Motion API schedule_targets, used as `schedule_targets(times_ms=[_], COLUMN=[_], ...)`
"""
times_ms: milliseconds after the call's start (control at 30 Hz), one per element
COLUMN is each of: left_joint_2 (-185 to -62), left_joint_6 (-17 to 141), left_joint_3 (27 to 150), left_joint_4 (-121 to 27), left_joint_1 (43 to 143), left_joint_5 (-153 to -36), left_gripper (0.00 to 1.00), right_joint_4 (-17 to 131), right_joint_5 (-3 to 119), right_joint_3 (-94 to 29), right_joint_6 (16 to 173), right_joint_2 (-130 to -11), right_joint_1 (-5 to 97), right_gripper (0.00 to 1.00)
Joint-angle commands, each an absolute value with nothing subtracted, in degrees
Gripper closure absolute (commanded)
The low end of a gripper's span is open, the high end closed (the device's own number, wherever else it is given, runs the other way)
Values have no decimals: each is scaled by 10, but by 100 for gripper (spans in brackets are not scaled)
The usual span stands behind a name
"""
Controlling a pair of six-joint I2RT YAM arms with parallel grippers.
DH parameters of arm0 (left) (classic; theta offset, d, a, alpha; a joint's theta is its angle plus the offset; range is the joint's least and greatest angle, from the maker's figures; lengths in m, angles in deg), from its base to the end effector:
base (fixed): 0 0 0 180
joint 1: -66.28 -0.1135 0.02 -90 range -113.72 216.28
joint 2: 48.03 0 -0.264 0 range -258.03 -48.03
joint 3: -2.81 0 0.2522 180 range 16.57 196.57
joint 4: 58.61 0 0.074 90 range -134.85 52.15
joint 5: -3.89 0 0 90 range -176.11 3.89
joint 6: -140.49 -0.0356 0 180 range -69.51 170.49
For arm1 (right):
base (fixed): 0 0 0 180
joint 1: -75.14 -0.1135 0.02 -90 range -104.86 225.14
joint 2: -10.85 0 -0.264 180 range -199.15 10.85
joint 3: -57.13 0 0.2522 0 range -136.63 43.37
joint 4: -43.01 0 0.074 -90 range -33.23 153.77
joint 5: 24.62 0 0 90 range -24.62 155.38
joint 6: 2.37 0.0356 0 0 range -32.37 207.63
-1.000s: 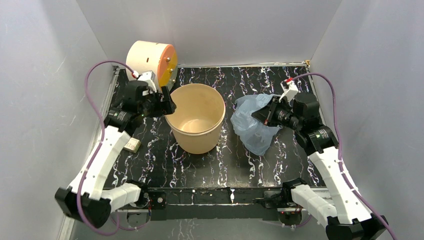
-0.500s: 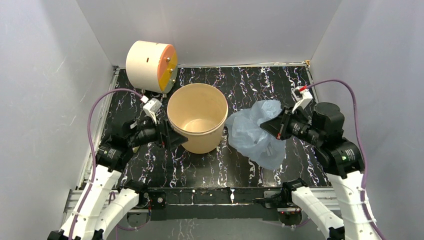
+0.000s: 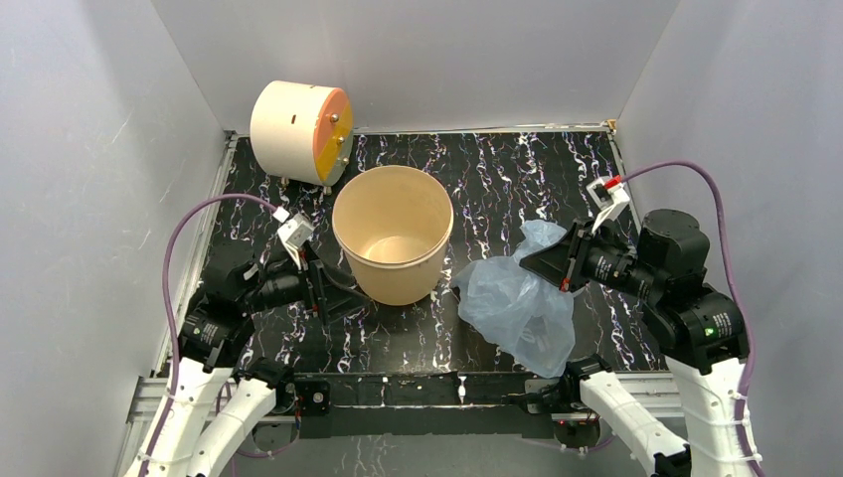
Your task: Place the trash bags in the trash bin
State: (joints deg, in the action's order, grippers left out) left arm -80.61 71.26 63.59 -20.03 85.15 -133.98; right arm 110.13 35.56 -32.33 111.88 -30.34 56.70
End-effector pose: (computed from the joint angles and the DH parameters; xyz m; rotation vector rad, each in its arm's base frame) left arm 0.1013 -0.0625 0.3572 0.6148 1.7505 -1.2183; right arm 0.0783 0.0448 0.4417 -0.2715 1.9619 0.9890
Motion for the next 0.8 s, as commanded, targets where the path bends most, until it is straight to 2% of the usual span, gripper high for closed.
schedule_targets(times_ms=[0,200,367,433,500,600,667,767], left_joint_2=[-787,-803,-809,-830,-861,-933,-980,-973], left_joint_6=[672,669,730,727,704,690,677,644], left_joint_3=[603,578,564,555,555,582,600,568], left_joint_4=[-197,-228,-315,-327,-330,-356,-374,-414], left_joint_1=[853,860,902,974,1104,1243,1301,1356], left_joint_5=[-1355,-1344,-1319,-1256,-1131,-976,-914,-799], left_gripper=[20,20,20,20,20,21,20,19], right_joint_4=[1107,1116,1100,1098,1090,1072,1068,1083], right_joint_5=[286,242,196,182,185,195,222,249], right_joint_3=[-368,-393,-414,-422,-423,-416,-414,-433], right_joint_6=[1121,1117,1120,1120,1122,1129,1132,1135], right_joint_2=[-326,-350,-378,-389,-394,-392,-392,-405], right_joint_1=[569,569,569,569,569,568,568,568], right_gripper=[100,100,100,100,100,100,100,100])
